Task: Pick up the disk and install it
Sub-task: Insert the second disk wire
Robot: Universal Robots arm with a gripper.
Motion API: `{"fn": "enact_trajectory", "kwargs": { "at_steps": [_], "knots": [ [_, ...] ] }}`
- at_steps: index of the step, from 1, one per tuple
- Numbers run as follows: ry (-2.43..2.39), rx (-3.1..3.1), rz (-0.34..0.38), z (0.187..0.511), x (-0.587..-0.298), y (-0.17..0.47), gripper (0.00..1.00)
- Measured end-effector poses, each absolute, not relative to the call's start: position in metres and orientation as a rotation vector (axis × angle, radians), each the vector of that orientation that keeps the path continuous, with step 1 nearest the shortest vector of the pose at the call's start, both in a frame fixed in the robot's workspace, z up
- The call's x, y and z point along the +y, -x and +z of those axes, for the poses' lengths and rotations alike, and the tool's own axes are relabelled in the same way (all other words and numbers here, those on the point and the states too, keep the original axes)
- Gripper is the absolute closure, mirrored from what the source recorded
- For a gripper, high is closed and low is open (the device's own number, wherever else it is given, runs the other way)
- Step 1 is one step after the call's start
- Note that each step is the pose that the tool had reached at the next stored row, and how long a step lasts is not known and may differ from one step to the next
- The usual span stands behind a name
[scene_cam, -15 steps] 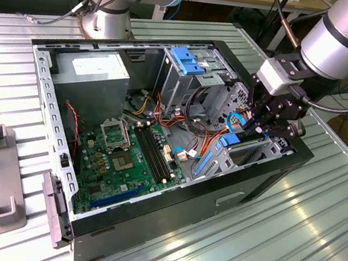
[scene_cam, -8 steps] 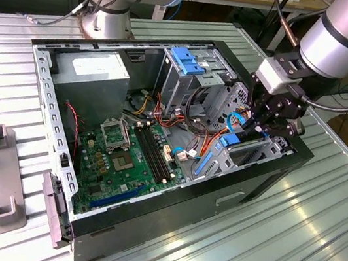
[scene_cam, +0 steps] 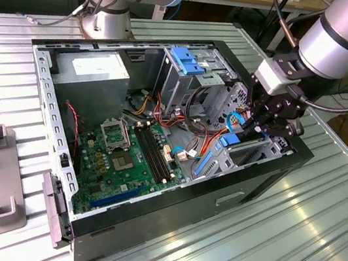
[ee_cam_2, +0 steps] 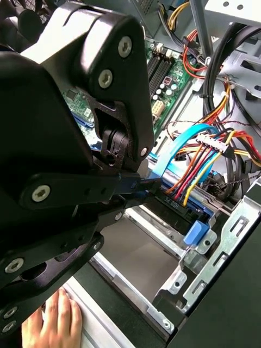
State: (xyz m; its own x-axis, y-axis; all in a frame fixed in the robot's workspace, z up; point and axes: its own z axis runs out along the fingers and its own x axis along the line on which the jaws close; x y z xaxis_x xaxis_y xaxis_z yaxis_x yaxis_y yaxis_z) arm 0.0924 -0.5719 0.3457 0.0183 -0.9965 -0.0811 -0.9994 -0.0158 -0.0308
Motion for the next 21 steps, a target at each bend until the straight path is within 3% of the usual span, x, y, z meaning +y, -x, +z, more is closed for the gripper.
{"fn": "enact_trajectory", "kwargs": {
  "at_steps": [16,18,19,21],
  "knots": [
    [2.184,2.147,0.056,0.3394,-0.5720,-0.0924,0.84],
    [2.183,2.146,0.056,0.3392,-0.5720,-0.0924,0.83],
    [2.183,2.146,0.056,0.3402,-0.5720,-0.0924,0.76],
    [2.183,2.146,0.056,0.3476,-0.5720,-0.0924,0.76]
  ]
}}
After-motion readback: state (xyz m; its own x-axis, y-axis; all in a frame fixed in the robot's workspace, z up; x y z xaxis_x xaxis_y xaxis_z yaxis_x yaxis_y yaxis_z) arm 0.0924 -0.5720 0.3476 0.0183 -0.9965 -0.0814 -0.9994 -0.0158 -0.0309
